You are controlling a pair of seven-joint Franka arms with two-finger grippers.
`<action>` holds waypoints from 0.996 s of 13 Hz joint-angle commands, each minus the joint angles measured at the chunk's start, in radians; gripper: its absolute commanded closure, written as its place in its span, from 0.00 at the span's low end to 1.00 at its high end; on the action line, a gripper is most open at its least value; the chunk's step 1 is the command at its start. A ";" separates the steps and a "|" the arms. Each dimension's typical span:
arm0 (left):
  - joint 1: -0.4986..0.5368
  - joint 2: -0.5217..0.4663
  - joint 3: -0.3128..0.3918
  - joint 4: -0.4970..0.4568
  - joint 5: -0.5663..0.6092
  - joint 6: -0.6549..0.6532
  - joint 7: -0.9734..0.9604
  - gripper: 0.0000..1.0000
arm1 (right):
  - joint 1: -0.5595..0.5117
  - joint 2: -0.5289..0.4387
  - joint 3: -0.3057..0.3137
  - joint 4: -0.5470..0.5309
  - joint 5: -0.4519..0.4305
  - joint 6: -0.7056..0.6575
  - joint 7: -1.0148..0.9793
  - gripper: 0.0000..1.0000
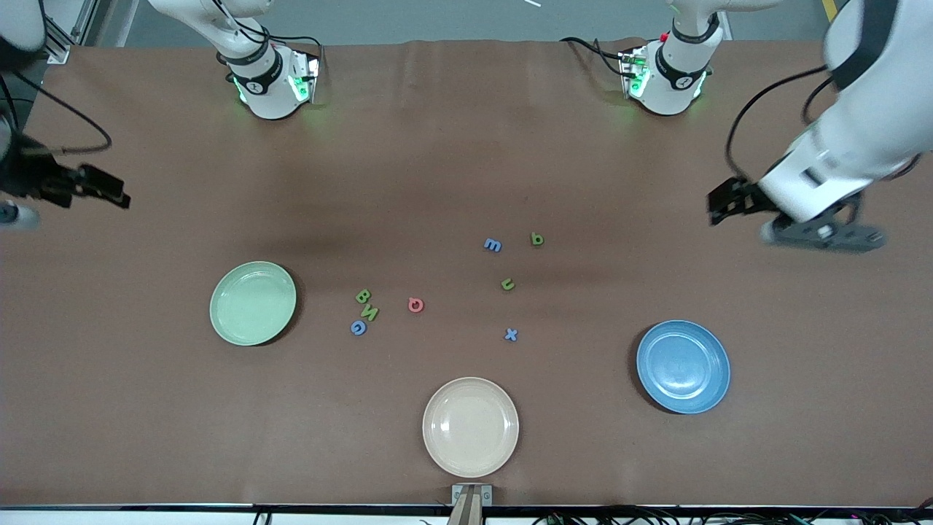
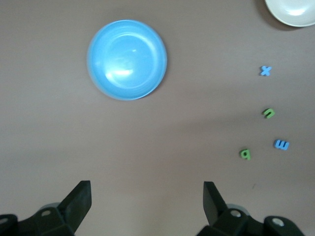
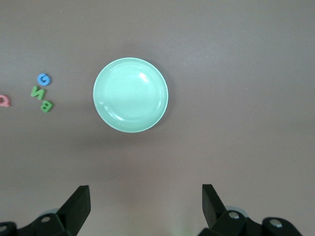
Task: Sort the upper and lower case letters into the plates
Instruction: 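Reach the right gripper to blue G while the left gripper reaches blue x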
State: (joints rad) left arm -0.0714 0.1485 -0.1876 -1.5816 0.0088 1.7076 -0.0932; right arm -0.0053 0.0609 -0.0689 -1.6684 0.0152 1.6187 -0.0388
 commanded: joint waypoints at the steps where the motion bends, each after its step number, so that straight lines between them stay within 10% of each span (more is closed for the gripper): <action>1: -0.077 0.136 0.000 0.032 0.003 0.114 -0.064 0.00 | 0.002 0.192 0.007 0.127 0.006 0.004 -0.001 0.00; 4: -0.120 0.273 -0.001 0.040 0.010 0.275 -0.112 0.00 | 0.033 0.256 0.009 0.050 0.170 0.208 0.124 0.00; 13: -0.336 0.574 0.016 0.103 0.084 0.604 -0.218 0.01 | 0.390 0.545 0.000 -0.011 0.131 0.674 0.730 0.00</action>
State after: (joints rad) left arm -0.3840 0.6533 -0.1850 -1.5544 0.0425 2.2916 -0.2747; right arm 0.3367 0.5457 -0.0525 -1.6779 0.1689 2.2234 0.6151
